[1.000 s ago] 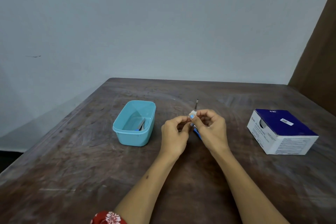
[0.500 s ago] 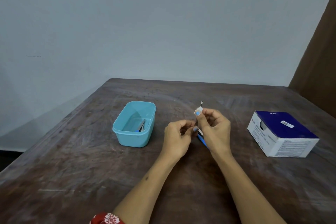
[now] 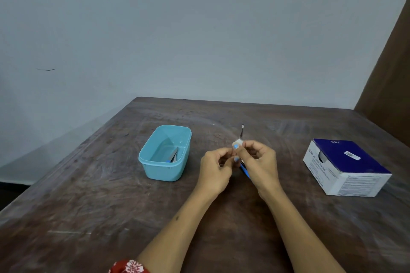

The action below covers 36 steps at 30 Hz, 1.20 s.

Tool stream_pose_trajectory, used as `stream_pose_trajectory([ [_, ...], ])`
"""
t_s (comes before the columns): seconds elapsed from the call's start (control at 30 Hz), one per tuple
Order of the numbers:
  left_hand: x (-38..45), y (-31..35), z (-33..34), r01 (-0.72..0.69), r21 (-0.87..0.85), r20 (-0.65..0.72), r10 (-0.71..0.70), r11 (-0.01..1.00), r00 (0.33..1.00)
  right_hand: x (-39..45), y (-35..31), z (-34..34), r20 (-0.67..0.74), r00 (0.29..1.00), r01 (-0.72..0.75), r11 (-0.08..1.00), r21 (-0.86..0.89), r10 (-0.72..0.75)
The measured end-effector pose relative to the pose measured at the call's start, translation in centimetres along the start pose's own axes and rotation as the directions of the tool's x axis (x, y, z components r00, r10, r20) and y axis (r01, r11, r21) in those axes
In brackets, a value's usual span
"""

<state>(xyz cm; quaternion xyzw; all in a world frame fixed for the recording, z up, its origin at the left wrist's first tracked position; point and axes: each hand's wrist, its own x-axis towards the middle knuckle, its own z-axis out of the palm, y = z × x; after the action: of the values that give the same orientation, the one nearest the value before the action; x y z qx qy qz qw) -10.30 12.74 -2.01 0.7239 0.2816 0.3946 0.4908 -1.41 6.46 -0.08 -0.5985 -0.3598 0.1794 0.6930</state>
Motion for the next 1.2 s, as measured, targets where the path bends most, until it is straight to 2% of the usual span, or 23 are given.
stream_pose_trajectory([
  [0.03,0.06,-0.04,-0.06,0.009,-0.008,-0.003,-0.009,1.000,1.000,-0.02,-0.04,0.08,-0.014,1.000,0.009,1.000,0.001,-0.008],
  [0.17,-0.02,-0.07,0.27,0.038,0.014,0.045,-0.038,0.999,0.998,0.42,-0.23,-0.17,-0.239,0.968,0.086,0.995,0.040,-0.074],
  [0.23,-0.19,0.02,0.31,0.024,0.024,0.054,-0.025,0.999,0.998,0.50,-0.08,-0.25,-0.219,0.974,0.075,0.996,0.045,-0.064],
  [0.37,0.02,0.04,-0.24,-0.010,-0.010,0.014,0.010,1.000,1.000,0.07,0.20,0.06,-0.027,1.000,0.015,1.000,0.019,-0.014],
  [0.4,0.07,0.03,-0.32,-0.005,-0.013,0.016,0.006,1.000,1.000,0.09,0.22,0.09,-0.045,0.999,0.025,1.000,0.015,-0.024],
  [0.53,-0.06,0.09,0.00,0.004,0.047,0.070,-0.007,0.999,0.997,0.70,0.17,-0.36,-0.276,0.955,0.116,0.993,0.010,-0.109],
  [0.6,-0.14,0.11,0.04,-0.006,0.046,0.060,0.003,0.999,0.998,0.70,0.36,-0.36,-0.225,0.971,0.083,0.997,0.007,-0.080],
  [0.7,-0.02,0.18,-0.44,-0.014,-0.030,0.039,0.015,0.999,0.999,0.16,0.53,0.11,-0.056,0.998,0.023,1.000,-0.002,-0.023],
  [0.73,0.03,0.18,-0.57,-0.006,-0.041,0.041,0.008,0.999,0.999,0.06,0.47,0.25,-0.054,0.998,0.034,0.999,-0.005,-0.034],
  [0.87,-0.10,0.27,-0.12,0.030,-0.033,0.078,-0.027,0.999,0.997,0.37,-0.05,-0.09,-0.282,0.953,0.114,0.993,0.001,-0.109],
  [0.9,-0.16,0.25,0.02,0.028,-0.027,0.084,-0.026,0.999,0.996,0.50,-0.05,-0.22,-0.299,0.948,0.112,0.994,-0.005,-0.108],
  [1.07,0.15,-0.17,-0.46,0.026,-0.048,0.049,-0.024,0.998,0.999,-0.02,0.00,0.32,-0.100,0.995,0.022,0.999,0.047,-0.017],
  [1.2,-0.05,0.16,-0.13,0.043,-0.037,0.077,-0.040,0.998,0.996,0.22,-0.24,0.03,-0.256,0.961,0.112,0.993,0.029,-0.101],
])
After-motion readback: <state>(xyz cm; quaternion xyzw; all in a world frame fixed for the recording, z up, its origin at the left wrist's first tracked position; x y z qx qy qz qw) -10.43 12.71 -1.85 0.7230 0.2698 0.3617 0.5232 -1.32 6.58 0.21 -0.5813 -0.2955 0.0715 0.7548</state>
